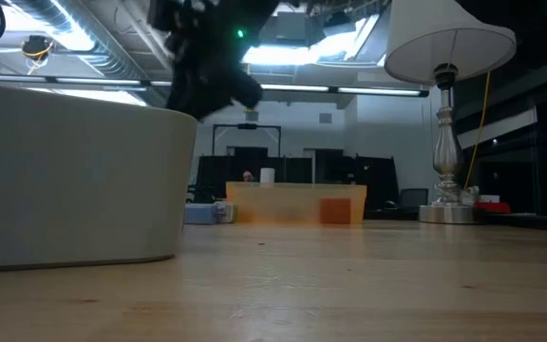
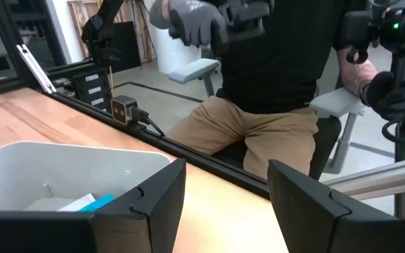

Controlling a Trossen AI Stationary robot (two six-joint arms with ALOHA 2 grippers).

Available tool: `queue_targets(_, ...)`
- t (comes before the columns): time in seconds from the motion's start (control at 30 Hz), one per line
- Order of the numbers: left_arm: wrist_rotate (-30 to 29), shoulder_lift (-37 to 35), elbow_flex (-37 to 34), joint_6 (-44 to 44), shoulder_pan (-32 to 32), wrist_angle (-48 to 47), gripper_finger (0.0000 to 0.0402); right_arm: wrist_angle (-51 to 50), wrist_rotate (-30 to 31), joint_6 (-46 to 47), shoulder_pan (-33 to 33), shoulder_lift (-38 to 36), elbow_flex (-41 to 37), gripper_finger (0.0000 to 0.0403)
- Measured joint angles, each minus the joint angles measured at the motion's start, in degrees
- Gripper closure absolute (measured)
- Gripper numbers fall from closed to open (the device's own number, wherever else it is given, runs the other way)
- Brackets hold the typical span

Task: Pick & Place Office items
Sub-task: Put the bottom blue charger adapter into the orange bin

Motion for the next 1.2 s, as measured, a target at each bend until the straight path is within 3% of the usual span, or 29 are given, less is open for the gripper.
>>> queue_targets(0.13,0.0,0.0,0.0,-2.5,0.0,0.0,0.0207,-0.8,1.6,6.5,-0.1,0.1,6.0,0.0206)
queue_targets(0.23,0.0,0.0,0.0,-3.2,0.0,0.0,0.0209,-1.9,0.7,24.2,-0.7,-0.1,9.7,0.0206)
queue_targets(0.3,0.0,0.0,0.0,-3.3,0.0,0.0,0.021,-4.3,-5.4,39.7,-1.6,-0.1,10.0,0.0206)
queue_targets(0.37,0.0,0.0,0.0,-3.2,0.0,0.0,0.0209,-5.3,-11.7,46.0,-2.2,0.1,9.6,0.0206)
queue_targets(0.57,0.0,0.0,0.0,1.1,0.0,-0.6,0.0206,-4.6,-7.4,48.5,-1.6,1.7,9.5,0.0206)
queue_targets(0.9,0.5,-0.1,0.1,-2.9,0.0,3.1,0.0206,-1.5,-5.1,54.3,-4.7,2.1,9.5,0.0206)
queue_targets(1.2,1.5,-0.3,0.1,-0.6,0.0,21.9,0.0206,1.8,-5.1,53.3,-5.2,2.1,9.5,0.0206)
